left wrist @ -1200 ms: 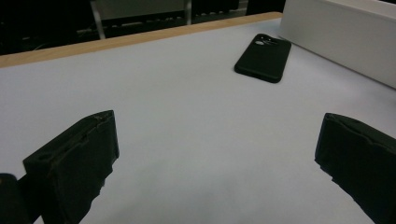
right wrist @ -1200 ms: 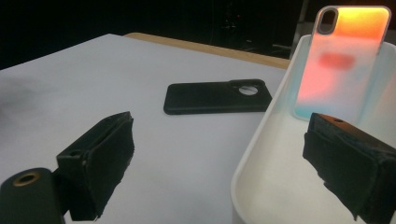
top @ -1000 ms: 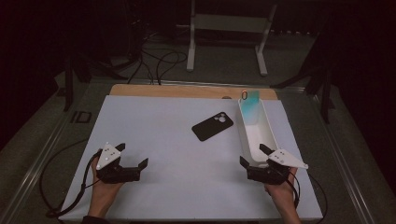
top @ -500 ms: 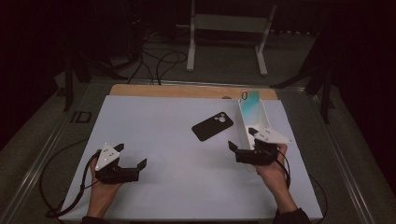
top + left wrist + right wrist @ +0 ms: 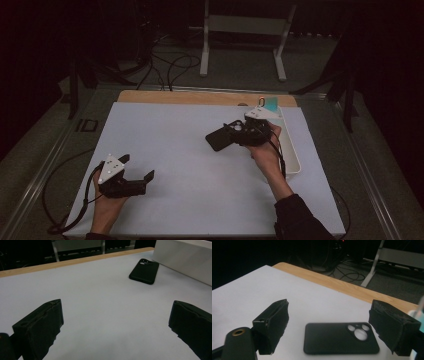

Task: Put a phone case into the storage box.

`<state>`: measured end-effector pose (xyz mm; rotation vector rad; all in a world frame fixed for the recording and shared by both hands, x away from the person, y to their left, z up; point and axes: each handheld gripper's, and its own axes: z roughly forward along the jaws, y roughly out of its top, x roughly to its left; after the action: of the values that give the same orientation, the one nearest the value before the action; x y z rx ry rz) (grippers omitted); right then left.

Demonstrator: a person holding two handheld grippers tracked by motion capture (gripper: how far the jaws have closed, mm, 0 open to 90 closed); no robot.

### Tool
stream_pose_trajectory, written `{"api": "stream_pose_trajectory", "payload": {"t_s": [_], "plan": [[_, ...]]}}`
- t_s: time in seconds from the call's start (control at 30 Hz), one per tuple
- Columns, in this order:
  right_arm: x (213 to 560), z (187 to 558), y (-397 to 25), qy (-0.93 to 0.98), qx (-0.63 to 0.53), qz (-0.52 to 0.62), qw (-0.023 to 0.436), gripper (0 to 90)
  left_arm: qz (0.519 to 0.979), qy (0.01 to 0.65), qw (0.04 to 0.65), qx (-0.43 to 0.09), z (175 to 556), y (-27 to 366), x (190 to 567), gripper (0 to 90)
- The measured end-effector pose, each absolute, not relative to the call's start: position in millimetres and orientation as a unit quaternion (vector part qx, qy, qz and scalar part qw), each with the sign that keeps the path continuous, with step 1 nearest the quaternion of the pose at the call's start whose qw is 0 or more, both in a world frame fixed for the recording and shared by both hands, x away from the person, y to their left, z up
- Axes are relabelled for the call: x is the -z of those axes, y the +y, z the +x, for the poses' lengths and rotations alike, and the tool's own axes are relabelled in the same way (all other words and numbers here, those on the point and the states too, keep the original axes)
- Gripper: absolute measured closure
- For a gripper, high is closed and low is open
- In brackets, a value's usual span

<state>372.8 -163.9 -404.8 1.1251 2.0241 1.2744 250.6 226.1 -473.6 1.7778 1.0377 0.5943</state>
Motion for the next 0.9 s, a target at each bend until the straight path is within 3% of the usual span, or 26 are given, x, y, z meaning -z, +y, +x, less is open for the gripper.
{"api": "stream_pose_trajectory", "payload": {"t_s": [0.9], "plan": [[453.0,462.0,-131.8,0.757,-0.376,0.496,0.196,17.8,0.728,0.423,0.482,-0.244,250.1,227.0,472.8,0.4]]}}
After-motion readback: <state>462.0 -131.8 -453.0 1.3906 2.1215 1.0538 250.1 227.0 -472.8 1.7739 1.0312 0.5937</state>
